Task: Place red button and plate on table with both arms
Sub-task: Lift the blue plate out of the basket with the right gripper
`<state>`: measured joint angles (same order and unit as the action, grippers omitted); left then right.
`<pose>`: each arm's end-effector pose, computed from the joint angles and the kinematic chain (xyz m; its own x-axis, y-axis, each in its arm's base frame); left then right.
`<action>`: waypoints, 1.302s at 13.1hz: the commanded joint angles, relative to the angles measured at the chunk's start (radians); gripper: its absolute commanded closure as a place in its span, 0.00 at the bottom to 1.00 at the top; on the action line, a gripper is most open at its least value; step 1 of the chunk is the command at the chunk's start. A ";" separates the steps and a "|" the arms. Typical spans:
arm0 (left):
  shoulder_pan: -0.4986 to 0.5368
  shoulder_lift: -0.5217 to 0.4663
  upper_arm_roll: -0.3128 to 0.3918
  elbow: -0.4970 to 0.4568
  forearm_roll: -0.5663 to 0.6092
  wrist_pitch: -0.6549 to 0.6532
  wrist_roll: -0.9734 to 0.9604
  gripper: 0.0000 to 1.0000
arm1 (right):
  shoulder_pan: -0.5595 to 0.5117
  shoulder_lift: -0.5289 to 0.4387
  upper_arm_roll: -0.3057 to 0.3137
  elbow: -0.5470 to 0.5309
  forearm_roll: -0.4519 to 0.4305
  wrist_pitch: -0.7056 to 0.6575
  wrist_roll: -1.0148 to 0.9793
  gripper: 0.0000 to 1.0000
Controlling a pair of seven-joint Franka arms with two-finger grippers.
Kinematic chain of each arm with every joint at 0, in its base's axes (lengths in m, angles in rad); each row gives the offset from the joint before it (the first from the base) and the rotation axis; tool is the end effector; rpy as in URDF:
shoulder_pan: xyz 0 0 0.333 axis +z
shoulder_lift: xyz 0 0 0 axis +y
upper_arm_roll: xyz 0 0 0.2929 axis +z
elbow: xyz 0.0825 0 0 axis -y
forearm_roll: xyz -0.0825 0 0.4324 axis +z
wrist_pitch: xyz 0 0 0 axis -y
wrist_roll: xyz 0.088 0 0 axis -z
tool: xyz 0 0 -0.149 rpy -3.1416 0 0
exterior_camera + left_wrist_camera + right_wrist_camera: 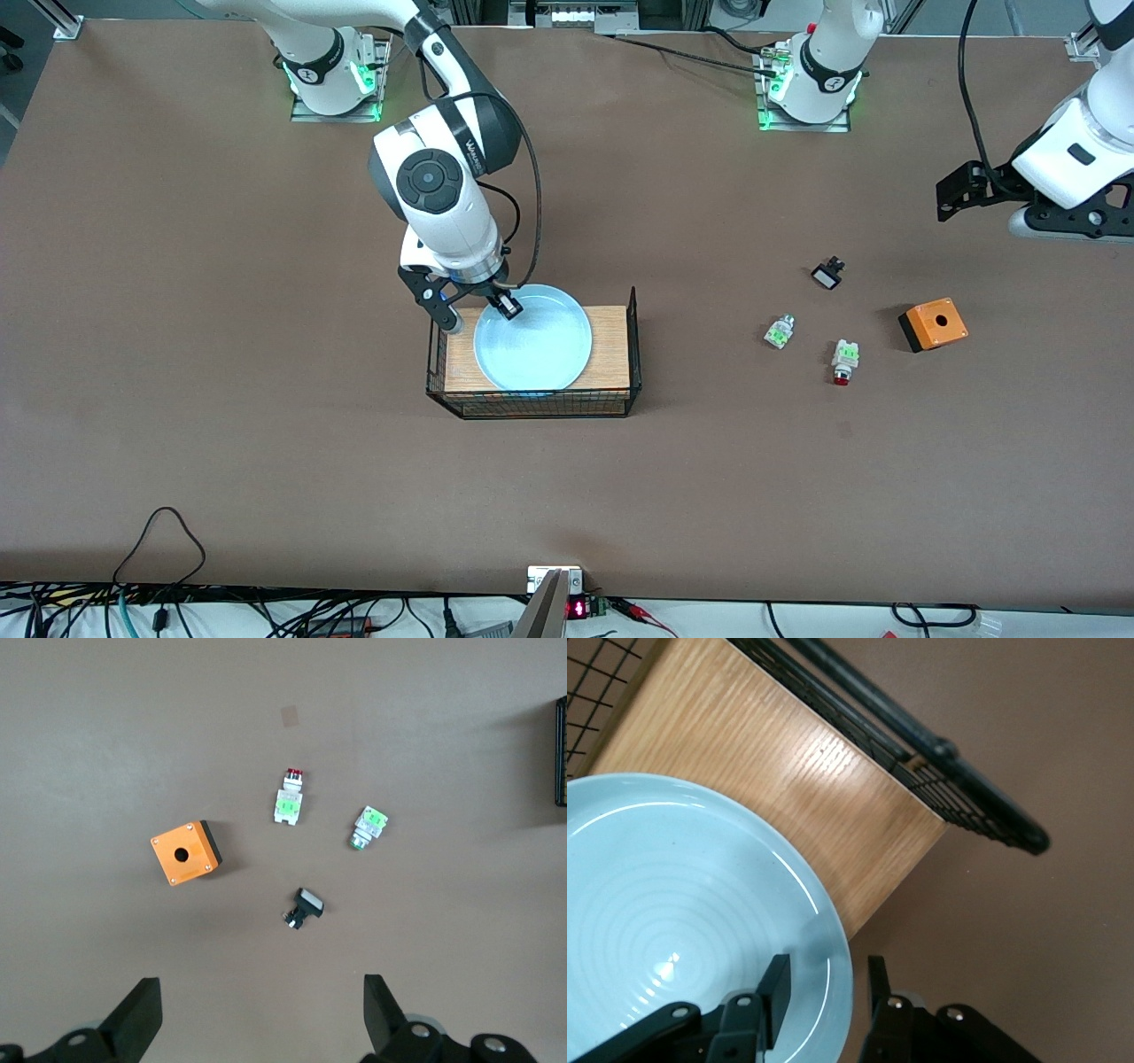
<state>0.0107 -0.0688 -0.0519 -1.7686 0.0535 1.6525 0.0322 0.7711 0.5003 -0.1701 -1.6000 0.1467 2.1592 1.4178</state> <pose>0.5823 -0.0170 0.5042 0.9958 -0.0773 -0.0493 -0.0800 -0.9953 -0.0550 0.5864 0.4267 0.2641 0.6446 -0.7637 -0.0352 -0.7638 -0.6414 -0.0724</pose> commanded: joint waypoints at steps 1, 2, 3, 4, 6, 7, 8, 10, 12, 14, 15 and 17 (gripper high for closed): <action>0.005 -0.097 0.004 -0.097 -0.021 0.067 0.031 0.00 | 0.005 -0.023 0.004 -0.017 0.013 -0.018 0.007 0.64; 0.005 -0.095 0.004 -0.094 -0.021 0.072 0.037 0.00 | 0.007 -0.023 0.004 -0.021 0.013 -0.016 0.006 0.66; 0.006 -0.094 0.004 -0.094 -0.021 0.079 0.049 0.00 | 0.008 -0.023 0.004 -0.027 0.013 -0.016 0.003 0.69; 0.005 -0.092 0.004 -0.089 -0.021 0.079 0.061 0.00 | 0.008 -0.025 0.004 -0.029 0.013 -0.018 0.003 0.73; 0.008 -0.086 0.004 -0.081 -0.020 0.078 0.068 0.00 | 0.008 -0.028 0.004 -0.031 0.013 -0.018 0.003 0.83; 0.011 -0.069 0.004 -0.063 -0.017 0.073 0.064 0.00 | 0.008 -0.032 0.006 -0.032 0.013 -0.018 0.003 0.87; 0.015 -0.047 0.003 -0.034 -0.017 0.055 0.061 0.00 | 0.007 -0.034 0.006 -0.032 0.013 -0.022 0.003 0.89; 0.014 0.004 0.004 0.036 -0.021 0.003 0.057 0.00 | 0.007 -0.040 0.006 -0.034 0.022 -0.041 0.003 0.96; 0.014 0.049 0.004 0.098 -0.024 -0.022 0.057 0.00 | 0.008 -0.046 0.006 -0.034 0.054 -0.050 -0.008 1.00; 0.014 0.053 0.004 0.101 -0.030 -0.022 0.052 0.00 | 0.007 -0.054 0.006 -0.032 0.057 -0.094 -0.058 1.00; 0.014 0.053 0.004 0.101 -0.064 -0.023 0.048 0.00 | 0.001 -0.068 0.004 -0.032 0.069 -0.107 -0.078 1.00; 0.023 0.053 0.003 0.104 -0.072 -0.028 0.058 0.00 | -0.003 -0.106 0.004 -0.032 0.074 -0.151 -0.086 1.00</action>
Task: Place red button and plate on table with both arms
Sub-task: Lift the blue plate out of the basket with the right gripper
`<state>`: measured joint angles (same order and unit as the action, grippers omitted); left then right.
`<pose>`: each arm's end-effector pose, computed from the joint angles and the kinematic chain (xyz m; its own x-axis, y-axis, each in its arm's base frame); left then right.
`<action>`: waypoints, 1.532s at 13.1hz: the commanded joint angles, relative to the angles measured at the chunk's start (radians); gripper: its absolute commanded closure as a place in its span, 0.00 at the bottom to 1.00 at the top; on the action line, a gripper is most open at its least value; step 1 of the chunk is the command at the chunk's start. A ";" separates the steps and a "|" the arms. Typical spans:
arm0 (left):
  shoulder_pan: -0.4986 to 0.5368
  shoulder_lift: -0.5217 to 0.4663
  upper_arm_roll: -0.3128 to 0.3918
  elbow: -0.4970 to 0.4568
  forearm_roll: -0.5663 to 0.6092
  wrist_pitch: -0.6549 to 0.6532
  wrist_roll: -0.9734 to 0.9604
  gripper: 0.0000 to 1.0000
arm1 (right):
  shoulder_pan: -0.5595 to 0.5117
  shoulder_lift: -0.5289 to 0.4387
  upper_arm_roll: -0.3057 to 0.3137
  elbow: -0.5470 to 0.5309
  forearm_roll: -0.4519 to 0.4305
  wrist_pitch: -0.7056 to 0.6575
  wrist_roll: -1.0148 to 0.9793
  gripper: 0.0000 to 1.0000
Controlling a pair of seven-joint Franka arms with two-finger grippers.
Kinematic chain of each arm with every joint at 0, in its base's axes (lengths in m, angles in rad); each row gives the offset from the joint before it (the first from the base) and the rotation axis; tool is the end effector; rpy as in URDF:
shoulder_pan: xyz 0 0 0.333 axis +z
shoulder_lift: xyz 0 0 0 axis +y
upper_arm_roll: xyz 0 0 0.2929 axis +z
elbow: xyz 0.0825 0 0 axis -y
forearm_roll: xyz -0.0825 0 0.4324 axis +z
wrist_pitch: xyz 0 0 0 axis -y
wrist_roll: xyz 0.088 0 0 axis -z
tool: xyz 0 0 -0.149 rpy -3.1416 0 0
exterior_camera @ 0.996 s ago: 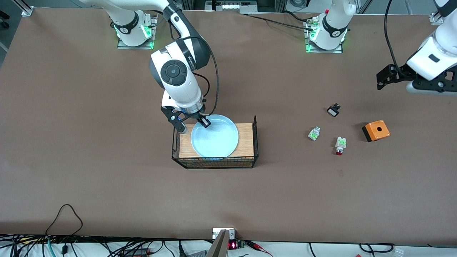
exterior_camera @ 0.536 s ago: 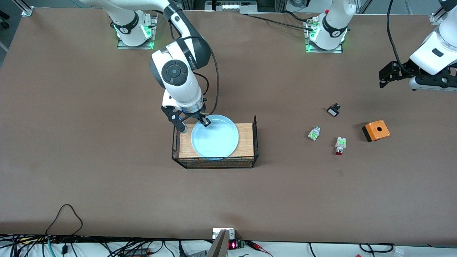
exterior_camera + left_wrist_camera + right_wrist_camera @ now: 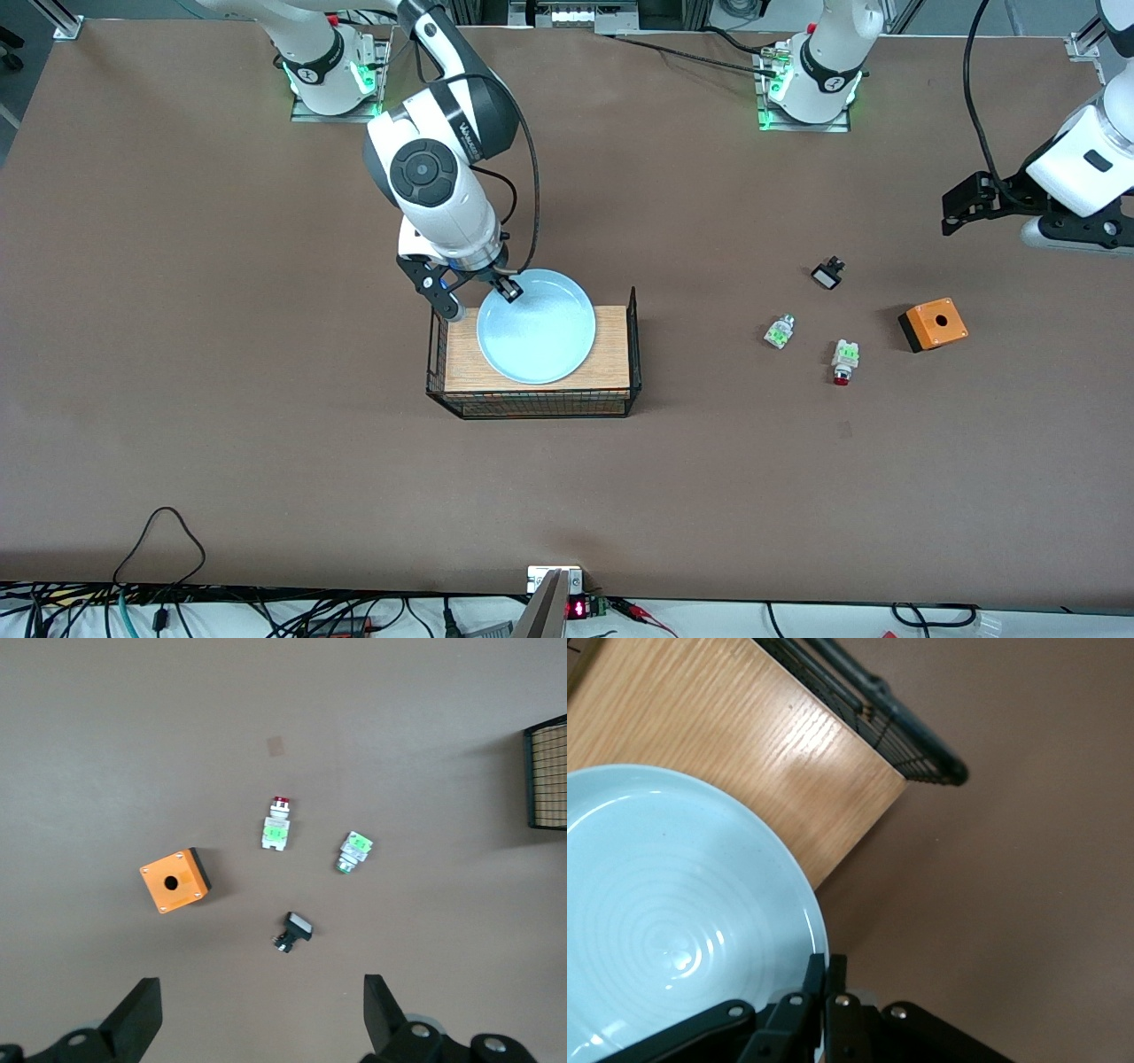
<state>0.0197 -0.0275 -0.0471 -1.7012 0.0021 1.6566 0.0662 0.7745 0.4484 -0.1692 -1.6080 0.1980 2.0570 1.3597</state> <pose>0.5982 -0.0163 0.5152 0.9955 -0.0936 -0.0173 -0.0937 -0.9956 -0.0022 0.5698 0.4262 0.2877 0.6728 -0.7332 -0.0992 -0.7383 -0.6740 -0.0262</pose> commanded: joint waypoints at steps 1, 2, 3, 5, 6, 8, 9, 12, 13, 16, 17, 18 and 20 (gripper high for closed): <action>0.014 0.009 -0.010 0.037 -0.018 -0.032 0.024 0.00 | -0.007 -0.080 0.004 -0.024 0.023 -0.066 -0.028 1.00; 0.014 0.008 -0.013 0.037 -0.021 -0.032 0.023 0.00 | -0.006 -0.103 0.004 -0.024 0.023 -0.080 -0.028 1.00; 0.014 0.009 -0.013 0.037 -0.022 -0.034 0.026 0.00 | -0.006 -0.121 0.004 -0.021 0.024 -0.087 -0.028 1.00; 0.014 0.009 -0.013 0.035 -0.022 -0.032 0.017 0.00 | -0.003 -0.164 0.004 -0.020 0.034 -0.103 -0.025 1.00; 0.012 0.009 -0.013 0.035 -0.022 -0.037 0.021 0.00 | -0.001 -0.184 0.004 -0.017 0.056 -0.113 -0.025 1.00; 0.003 0.008 -0.017 0.037 -0.019 -0.040 0.026 0.00 | -0.006 -0.235 0.004 -0.010 0.078 -0.148 -0.030 1.00; 0.003 0.006 -0.039 0.035 -0.013 -0.040 0.029 0.00 | -0.009 -0.262 0.002 -0.007 0.078 -0.178 -0.053 1.00; 0.015 0.003 -0.040 0.037 -0.014 -0.040 0.026 0.00 | -0.123 -0.304 -0.004 0.029 0.092 -0.283 -0.216 1.00; 0.029 0.003 -0.036 0.037 -0.019 -0.041 0.026 0.00 | -0.179 -0.307 -0.004 0.040 0.101 -0.317 -0.320 1.00; 0.045 0.003 -0.037 0.037 -0.027 -0.066 0.009 0.00 | -0.357 -0.313 -0.004 0.045 0.094 -0.438 -0.659 1.00; 0.046 0.003 -0.037 0.037 -0.025 -0.066 0.009 0.00 | -0.404 -0.315 -0.004 0.045 0.084 -0.457 -0.765 1.00; 0.045 0.003 -0.037 0.046 -0.025 -0.067 0.007 0.00 | -0.458 -0.313 -0.004 0.034 0.074 -0.465 -0.877 1.00; 0.045 0.003 -0.043 0.054 -0.025 -0.069 0.007 0.00 | -0.520 -0.295 -0.004 0.005 0.008 -0.459 -1.052 1.00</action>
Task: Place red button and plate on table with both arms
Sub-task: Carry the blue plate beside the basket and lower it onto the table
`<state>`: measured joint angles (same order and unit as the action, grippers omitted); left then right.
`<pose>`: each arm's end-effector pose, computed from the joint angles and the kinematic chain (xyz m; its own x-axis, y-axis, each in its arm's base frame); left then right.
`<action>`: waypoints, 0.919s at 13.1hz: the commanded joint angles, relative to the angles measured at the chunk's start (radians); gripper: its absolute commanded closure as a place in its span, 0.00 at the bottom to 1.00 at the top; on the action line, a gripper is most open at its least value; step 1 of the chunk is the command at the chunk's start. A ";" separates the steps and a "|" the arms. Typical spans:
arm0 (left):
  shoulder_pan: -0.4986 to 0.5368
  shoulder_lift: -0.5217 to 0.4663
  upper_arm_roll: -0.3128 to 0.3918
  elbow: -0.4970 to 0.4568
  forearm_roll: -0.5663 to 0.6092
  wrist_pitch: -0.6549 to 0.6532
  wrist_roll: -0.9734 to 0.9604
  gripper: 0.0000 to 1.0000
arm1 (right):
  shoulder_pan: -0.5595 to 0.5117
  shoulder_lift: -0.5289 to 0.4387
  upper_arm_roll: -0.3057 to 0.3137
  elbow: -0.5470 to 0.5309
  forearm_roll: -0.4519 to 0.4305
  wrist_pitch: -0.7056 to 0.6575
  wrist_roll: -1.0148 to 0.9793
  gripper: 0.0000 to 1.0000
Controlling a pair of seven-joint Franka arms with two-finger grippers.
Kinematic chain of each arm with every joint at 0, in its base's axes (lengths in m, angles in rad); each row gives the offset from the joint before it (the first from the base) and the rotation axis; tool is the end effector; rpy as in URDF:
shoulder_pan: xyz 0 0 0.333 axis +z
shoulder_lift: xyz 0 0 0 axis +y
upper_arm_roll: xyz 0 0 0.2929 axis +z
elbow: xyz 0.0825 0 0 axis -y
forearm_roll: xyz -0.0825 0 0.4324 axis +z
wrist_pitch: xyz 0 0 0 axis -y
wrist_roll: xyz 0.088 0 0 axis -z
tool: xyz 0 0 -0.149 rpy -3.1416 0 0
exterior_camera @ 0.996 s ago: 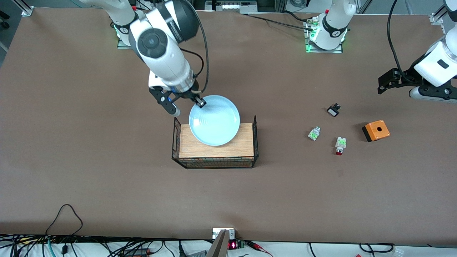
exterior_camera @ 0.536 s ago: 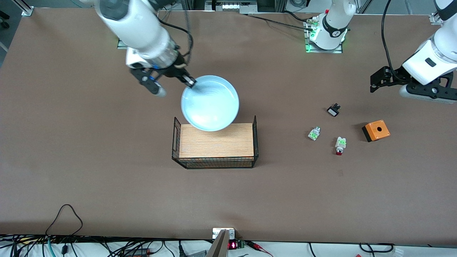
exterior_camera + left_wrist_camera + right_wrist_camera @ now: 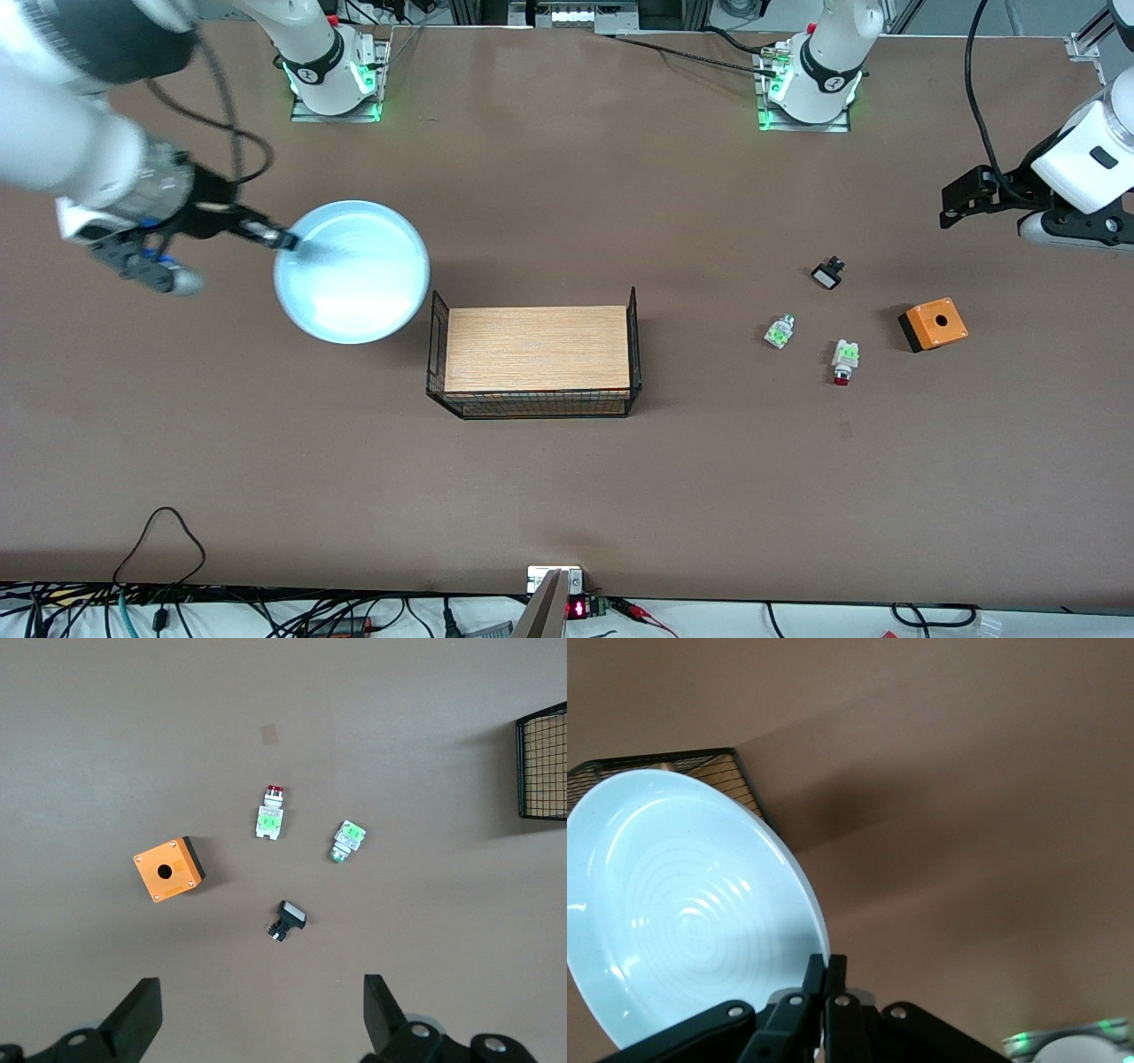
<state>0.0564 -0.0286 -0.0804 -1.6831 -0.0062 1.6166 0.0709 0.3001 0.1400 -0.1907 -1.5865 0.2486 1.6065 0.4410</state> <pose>0.5940 -0.0156 0.5219 0.9948 -0.0943 -0.0376 -0.0942 -0.9955 0.0066 0.6241 0.1095 0.4725 0.9239 -0.3266 -0.1996 -0.3576 -0.9223 -0.1463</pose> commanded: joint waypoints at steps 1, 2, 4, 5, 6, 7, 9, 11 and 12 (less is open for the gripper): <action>0.008 0.004 -0.010 0.040 -0.017 -0.029 0.003 0.00 | -0.059 0.021 0.017 -0.035 -0.087 -0.002 -0.199 1.00; 0.008 0.004 -0.012 0.042 -0.017 -0.030 0.004 0.00 | -0.064 0.029 0.017 -0.061 -0.136 0.019 -0.247 1.00; 0.010 0.004 -0.010 0.043 -0.017 -0.030 0.009 0.00 | -0.079 0.032 0.019 -0.146 -0.199 0.113 -0.335 1.00; 0.010 0.004 -0.009 0.043 -0.017 -0.030 0.010 0.00 | -0.097 0.032 0.019 -0.205 -0.207 0.180 -0.390 1.00; 0.008 0.004 -0.007 0.043 -0.017 -0.030 0.012 0.00 | -0.116 0.033 0.019 -0.267 -0.207 0.260 -0.439 1.00; 0.008 0.004 -0.007 0.043 -0.017 -0.030 0.012 0.00 | -0.136 0.033 0.019 -0.329 -0.207 0.338 -0.494 1.00; 0.010 0.004 -0.004 0.043 -0.017 -0.038 0.013 0.00 | -0.176 0.049 0.020 -0.433 -0.207 0.485 -0.595 1.00; 0.013 0.003 -0.004 0.043 -0.017 -0.058 0.017 0.00 | -0.199 0.081 0.020 -0.506 -0.207 0.593 -0.660 1.00; 0.013 0.004 -0.004 0.045 -0.017 -0.063 0.017 0.00 | -0.211 0.101 0.022 -0.518 -0.207 0.615 -0.676 1.00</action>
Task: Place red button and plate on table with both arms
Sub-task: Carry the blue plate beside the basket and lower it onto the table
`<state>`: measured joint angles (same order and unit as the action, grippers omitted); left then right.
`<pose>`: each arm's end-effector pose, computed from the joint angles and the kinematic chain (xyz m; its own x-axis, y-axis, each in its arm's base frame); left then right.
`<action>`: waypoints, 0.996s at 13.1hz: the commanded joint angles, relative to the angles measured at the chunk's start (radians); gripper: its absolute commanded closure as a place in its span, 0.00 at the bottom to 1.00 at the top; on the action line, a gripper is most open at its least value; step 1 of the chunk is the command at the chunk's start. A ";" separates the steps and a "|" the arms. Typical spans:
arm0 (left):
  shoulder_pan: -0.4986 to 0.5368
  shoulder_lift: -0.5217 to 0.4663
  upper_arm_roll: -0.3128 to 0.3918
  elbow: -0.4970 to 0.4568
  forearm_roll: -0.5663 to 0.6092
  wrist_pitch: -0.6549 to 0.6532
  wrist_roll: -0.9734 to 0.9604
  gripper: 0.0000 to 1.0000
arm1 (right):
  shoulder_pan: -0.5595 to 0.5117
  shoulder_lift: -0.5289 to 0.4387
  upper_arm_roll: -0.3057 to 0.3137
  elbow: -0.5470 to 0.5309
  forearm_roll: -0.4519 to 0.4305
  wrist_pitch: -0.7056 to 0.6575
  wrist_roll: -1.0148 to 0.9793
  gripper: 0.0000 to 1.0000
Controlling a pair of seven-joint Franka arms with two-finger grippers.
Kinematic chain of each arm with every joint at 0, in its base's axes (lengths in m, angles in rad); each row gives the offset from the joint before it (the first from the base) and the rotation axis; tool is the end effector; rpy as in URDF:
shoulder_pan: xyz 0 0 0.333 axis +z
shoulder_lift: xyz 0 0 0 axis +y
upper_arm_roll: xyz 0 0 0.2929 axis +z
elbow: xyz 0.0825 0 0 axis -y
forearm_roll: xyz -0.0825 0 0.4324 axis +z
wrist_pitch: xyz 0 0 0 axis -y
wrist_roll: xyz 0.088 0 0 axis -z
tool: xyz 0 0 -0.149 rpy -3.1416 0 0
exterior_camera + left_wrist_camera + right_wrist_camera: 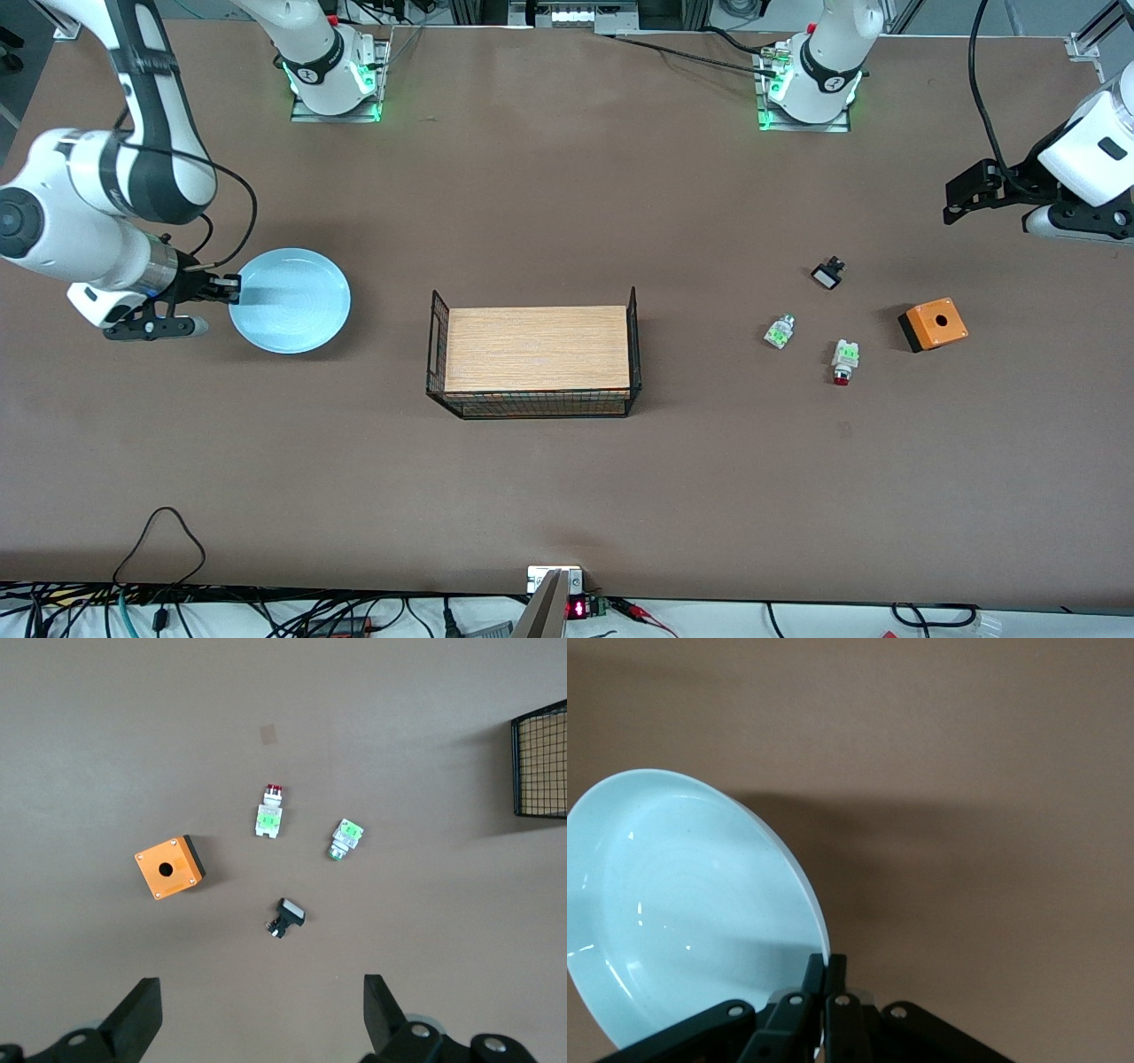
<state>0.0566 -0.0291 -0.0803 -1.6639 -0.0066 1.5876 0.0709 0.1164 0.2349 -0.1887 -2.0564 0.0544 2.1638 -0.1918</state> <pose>0.5914 -0.0154 0.5298 0.9945 -0.0942 -0.0469 -0.0939 -0.9956 0.0076 0.5952 -0.0410 0.2188 0.9887 0.0892 -0.1206 0.0873 -0.9960 -0.0207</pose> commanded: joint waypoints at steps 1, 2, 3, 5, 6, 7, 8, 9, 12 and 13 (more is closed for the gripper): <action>0.011 0.005 -0.004 0.026 -0.016 -0.034 0.017 0.00 | -0.035 0.027 0.020 -0.059 -0.013 0.068 -0.063 1.00; 0.011 0.005 -0.004 0.026 -0.016 -0.034 0.017 0.00 | -0.046 0.050 0.020 -0.071 -0.013 0.086 -0.084 1.00; 0.011 0.003 -0.004 0.026 -0.015 -0.035 0.018 0.00 | -0.058 0.069 0.020 -0.089 -0.013 0.117 -0.113 1.00; 0.011 0.005 -0.004 0.032 -0.016 -0.034 0.017 0.00 | -0.098 0.096 0.023 -0.117 -0.013 0.162 -0.158 1.00; 0.011 0.005 -0.004 0.033 -0.016 -0.034 0.017 0.00 | -0.115 0.104 0.025 -0.117 -0.013 0.160 -0.162 1.00; 0.011 0.005 -0.004 0.039 -0.016 -0.034 0.017 0.00 | -0.124 0.106 0.023 -0.119 -0.013 0.154 -0.181 1.00; 0.011 0.005 -0.004 0.045 -0.016 -0.034 0.017 0.00 | -0.133 0.106 0.023 -0.119 -0.011 0.142 -0.189 0.97; 0.011 0.005 -0.010 0.047 -0.015 -0.035 0.015 0.00 | -0.135 0.104 0.025 -0.116 -0.010 0.117 -0.173 0.67; 0.009 0.008 -0.012 0.047 -0.013 -0.034 0.015 0.00 | -0.133 0.063 0.044 -0.088 0.001 0.032 -0.091 0.00; 0.009 0.008 -0.012 0.049 -0.012 -0.034 0.015 0.00 | -0.133 0.043 0.082 -0.073 0.002 -0.001 -0.043 0.00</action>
<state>0.0566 -0.0292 -0.0849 -1.6429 -0.0066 1.5780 0.0709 -0.0027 0.3342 -0.1686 -2.1476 0.0554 2.2326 -0.3092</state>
